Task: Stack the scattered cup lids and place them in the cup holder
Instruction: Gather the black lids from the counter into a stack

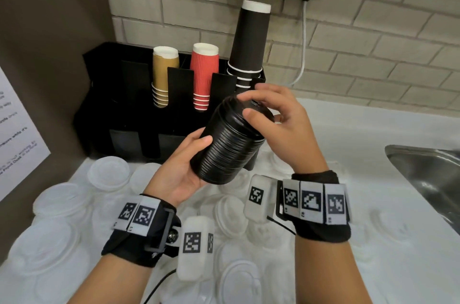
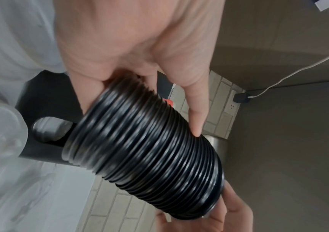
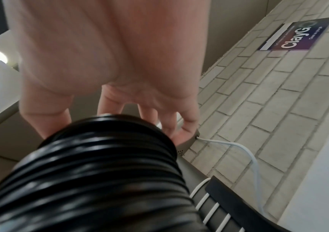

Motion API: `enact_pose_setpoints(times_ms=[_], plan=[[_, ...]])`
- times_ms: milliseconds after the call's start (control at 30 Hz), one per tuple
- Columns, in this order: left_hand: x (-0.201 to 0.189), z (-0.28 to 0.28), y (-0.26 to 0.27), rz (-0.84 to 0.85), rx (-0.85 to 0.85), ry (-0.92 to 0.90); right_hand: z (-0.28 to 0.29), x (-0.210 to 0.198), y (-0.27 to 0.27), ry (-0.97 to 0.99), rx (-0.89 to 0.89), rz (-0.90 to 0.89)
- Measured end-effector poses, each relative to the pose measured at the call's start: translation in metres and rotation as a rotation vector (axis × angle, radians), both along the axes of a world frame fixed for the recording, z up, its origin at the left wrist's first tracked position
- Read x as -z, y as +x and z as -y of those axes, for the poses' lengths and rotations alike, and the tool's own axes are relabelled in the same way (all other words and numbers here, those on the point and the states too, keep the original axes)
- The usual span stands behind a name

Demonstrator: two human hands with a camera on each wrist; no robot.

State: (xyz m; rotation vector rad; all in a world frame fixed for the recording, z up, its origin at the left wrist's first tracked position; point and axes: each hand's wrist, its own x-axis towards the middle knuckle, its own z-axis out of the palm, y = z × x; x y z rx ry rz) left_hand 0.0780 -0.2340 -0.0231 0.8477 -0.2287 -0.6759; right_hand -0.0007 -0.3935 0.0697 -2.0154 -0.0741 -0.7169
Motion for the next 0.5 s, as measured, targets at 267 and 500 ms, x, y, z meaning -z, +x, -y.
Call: enact_pose_setpoints(times_ms=[267,500], plan=[[-0.0008,-0.0009,-0.0005,0.004,0.004,0.0,-0.0027,-0.0007,0.0015,-0.049,-0.035,-0.001],[-0.0003,-0.0008,-0.0004,-0.009,0.019,-0.045,-0.0039,0.0007,0.0038,-0.081,-0.05,0.008]])
